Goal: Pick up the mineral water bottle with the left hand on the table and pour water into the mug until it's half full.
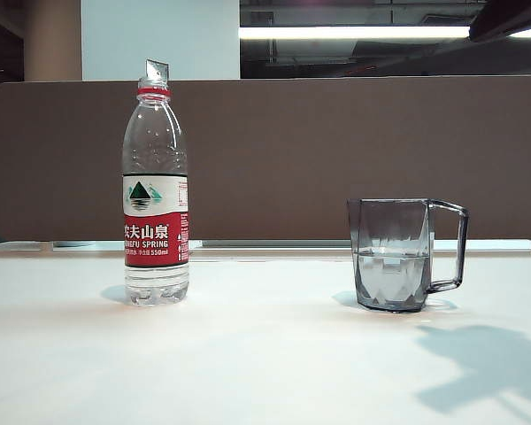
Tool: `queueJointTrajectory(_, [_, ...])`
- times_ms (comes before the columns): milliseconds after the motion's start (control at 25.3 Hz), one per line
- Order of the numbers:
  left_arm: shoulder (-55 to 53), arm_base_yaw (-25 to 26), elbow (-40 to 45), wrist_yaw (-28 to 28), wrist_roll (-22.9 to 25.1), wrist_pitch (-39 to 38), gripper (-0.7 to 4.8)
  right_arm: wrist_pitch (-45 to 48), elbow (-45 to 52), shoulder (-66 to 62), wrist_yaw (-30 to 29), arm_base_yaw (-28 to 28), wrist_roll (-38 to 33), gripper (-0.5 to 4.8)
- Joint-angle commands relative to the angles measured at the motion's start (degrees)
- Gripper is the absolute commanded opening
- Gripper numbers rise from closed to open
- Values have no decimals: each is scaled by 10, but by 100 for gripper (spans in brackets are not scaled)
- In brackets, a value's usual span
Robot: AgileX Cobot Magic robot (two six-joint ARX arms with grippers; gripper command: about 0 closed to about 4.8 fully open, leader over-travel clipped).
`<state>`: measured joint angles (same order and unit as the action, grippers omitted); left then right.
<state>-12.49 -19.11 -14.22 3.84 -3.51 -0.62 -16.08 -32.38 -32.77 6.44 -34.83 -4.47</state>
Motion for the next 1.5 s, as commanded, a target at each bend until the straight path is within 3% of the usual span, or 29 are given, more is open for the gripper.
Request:
queueJointTrajectory(40, [54,47,24,1,1,46,-6,9,-2,2,1,0,2,-8])
queueJointTrajectory(198, [124,127,53,1,1,47,-6,9,-2,2,1,0,2,-8])
queueJointTrajectory(395, [122,168,74,1,1,46,-6,9,-2,1,1,0,2,-8])
queueJointTrajectory(751, [122,170,137,1,1,88,-6,9,-2,1,1,0,2,-8])
queueJointTrajectory(949, [122,170,138,1,29,80,-6,9,-2,1,1,-1,2,-8])
queueJointTrajectory(1502, [122,170,138,1,29,80,-5,9,-2,1,1,-1,2,-8])
